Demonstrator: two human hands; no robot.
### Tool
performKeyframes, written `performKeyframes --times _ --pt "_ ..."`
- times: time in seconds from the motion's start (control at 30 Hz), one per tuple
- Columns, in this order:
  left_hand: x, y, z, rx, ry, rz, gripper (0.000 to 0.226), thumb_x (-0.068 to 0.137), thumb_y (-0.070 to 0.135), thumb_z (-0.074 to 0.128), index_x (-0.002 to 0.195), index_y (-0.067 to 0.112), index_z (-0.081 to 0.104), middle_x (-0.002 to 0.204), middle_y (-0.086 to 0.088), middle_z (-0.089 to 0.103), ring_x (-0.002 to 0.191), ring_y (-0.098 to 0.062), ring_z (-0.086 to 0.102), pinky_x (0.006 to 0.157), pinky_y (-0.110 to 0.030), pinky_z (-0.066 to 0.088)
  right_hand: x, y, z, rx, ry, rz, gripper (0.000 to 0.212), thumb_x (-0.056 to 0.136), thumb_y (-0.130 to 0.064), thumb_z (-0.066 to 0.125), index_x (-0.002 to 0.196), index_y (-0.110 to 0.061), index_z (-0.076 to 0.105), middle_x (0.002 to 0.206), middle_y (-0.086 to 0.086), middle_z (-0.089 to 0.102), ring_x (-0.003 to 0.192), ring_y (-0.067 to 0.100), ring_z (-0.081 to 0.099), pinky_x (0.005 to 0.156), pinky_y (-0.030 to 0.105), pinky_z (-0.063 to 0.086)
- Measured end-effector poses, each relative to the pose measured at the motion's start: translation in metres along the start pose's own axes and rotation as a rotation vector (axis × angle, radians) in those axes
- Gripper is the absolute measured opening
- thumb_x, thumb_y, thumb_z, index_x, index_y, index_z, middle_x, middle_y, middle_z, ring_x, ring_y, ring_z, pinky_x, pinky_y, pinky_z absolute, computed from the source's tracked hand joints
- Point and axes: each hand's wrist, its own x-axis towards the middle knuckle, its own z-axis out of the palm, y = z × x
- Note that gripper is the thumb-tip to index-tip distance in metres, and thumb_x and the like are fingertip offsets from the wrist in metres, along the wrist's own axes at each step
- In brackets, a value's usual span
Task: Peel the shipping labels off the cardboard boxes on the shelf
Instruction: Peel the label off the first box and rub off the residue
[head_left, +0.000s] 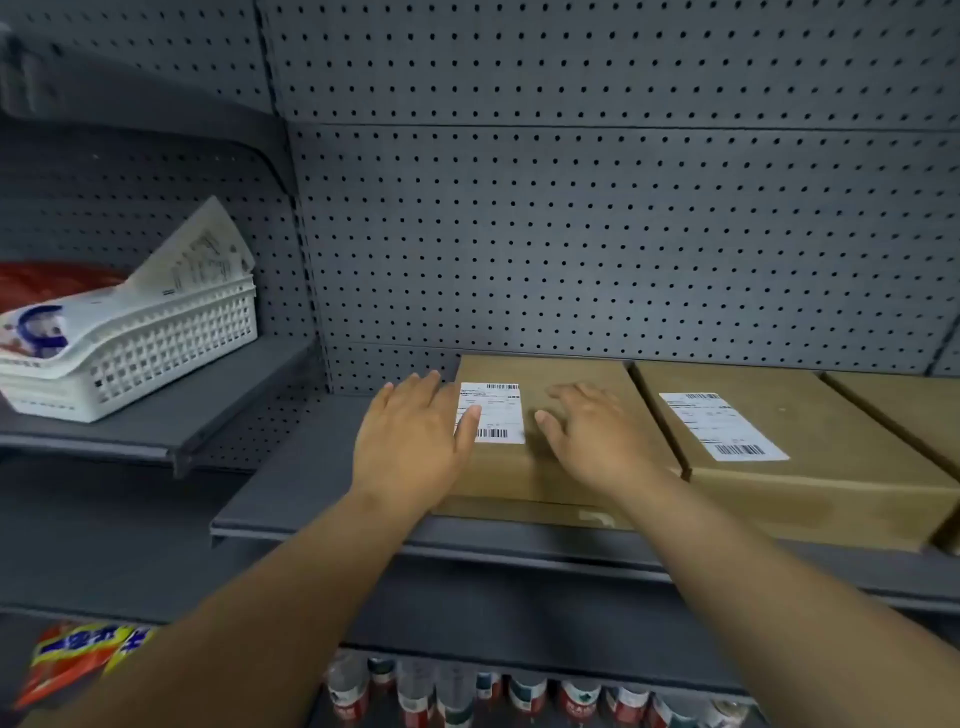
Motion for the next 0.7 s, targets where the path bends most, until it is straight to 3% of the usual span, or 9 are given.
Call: performKeyframes --times 0.07,0.27,0.53,0.6,0.7 --pt "0.004 -0.011 0.008 -0.024 0.023 0.014 0.082 0.083 0.054 -0.002 0.135 0.015 0.048 0.144 -0.008 0.045 0.136 -0.024 0.036 0.113 -0.039 0.020 0.009 -0.007 0.009 -0.014 -0.001 0.020 0.042 0.094 -0.037 0.040 0.132 -0.016 0.043 0.138 0.006 0.047 0.127 0.027 0.039 0.104 0.037 0.033" --pt "0.014 -0.031 0.036 -0.053 0.019 0.129 0.077 0.085 0.051 0.003 0.119 0.014 0.061 0.126 -0.006 0.061 0.120 -0.024 0.053 0.098 -0.038 0.038 0.038 -0.019 0.030 -0.008 -0.032 0.088 0.033 0.093 -0.030 0.045 0.114 -0.007 0.057 0.118 0.013 0.055 0.113 0.030 0.047 0.091 0.033 0.038" --pt "0.020 -0.045 0.042 -0.120 -0.077 0.237 0.077 0.080 0.059 0.003 0.127 0.021 0.051 0.125 0.005 0.059 0.112 -0.016 0.055 0.088 -0.033 0.041 0.088 -0.022 0.046 -0.037 -0.121 0.064 0.030 0.092 -0.029 0.048 0.114 -0.013 0.061 0.117 0.013 0.058 0.108 0.029 0.054 0.093 0.036 0.046" --pt "0.022 -0.049 0.039 -0.119 -0.125 0.265 0.077 0.081 0.064 0.006 0.132 0.022 0.045 0.133 0.007 0.054 0.117 -0.014 0.051 0.091 -0.031 0.039 0.099 -0.026 0.051 -0.057 -0.153 0.015 0.028 0.092 -0.028 0.049 0.113 -0.016 0.062 0.118 0.010 0.059 0.108 0.026 0.055 0.094 0.037 0.046" --pt "0.028 -0.054 0.035 -0.127 -0.247 0.289 0.069 0.088 0.067 0.028 0.141 0.023 0.034 0.146 0.007 0.039 0.129 -0.013 0.041 0.103 -0.032 0.034 0.114 -0.031 0.057 -0.029 -0.187 -0.050 0.026 0.093 -0.024 0.049 0.113 -0.014 0.064 0.120 0.007 0.062 0.112 0.023 0.055 0.095 0.032 0.043"
